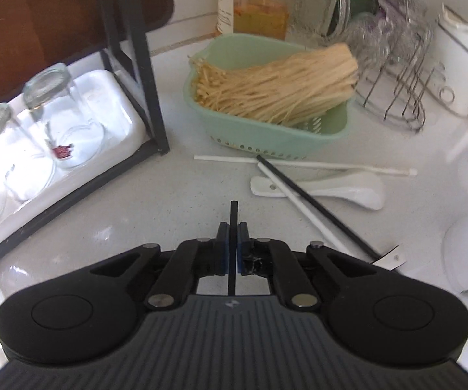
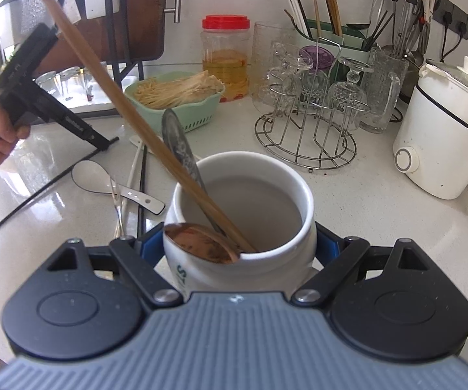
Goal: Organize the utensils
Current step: 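Grasp the black chopstick by its end with the left gripper, then lift the black chopstick high and carry it over the jar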
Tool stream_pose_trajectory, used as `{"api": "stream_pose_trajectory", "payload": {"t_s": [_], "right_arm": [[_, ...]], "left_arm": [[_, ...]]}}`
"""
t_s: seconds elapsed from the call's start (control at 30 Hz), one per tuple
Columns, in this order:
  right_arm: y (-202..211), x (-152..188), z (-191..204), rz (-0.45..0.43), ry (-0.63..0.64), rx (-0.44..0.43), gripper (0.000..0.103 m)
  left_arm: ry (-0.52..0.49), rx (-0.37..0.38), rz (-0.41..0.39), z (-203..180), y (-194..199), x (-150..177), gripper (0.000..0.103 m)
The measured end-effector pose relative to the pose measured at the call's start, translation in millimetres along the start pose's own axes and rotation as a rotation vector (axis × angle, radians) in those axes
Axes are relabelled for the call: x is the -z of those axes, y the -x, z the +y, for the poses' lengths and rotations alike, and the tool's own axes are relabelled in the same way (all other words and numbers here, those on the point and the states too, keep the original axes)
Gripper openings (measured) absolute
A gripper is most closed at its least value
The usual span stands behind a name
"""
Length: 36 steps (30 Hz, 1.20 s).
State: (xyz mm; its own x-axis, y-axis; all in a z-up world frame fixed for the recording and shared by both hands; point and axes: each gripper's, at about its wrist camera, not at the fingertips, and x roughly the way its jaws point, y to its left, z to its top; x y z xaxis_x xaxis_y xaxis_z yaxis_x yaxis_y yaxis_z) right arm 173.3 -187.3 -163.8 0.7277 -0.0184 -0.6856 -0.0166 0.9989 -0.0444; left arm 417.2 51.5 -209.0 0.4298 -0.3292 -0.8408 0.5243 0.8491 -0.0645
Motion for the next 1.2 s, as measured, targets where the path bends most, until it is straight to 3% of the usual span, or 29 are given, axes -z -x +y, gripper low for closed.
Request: {"api": "stream_pose_trajectory", "payload": {"t_s": [0.47, 0.73, 1.2], "right_arm": [[-4, -5, -5, 0.020, 0.053, -0.062, 0.092], [-6, -4, -8, -0.003, 0.090, -0.107, 0.092], [-6, -2, -11, -0.035, 0.132, -0.155, 0.092]], "left_arm": [[0.201, -0.109, -0.185, -37, 102, 7, 0.005], [0.293, -0.118, -0.265, -69, 144, 19, 0.005], [0.390, -0.088, -0.337, -103, 193, 39, 0.005]]}}
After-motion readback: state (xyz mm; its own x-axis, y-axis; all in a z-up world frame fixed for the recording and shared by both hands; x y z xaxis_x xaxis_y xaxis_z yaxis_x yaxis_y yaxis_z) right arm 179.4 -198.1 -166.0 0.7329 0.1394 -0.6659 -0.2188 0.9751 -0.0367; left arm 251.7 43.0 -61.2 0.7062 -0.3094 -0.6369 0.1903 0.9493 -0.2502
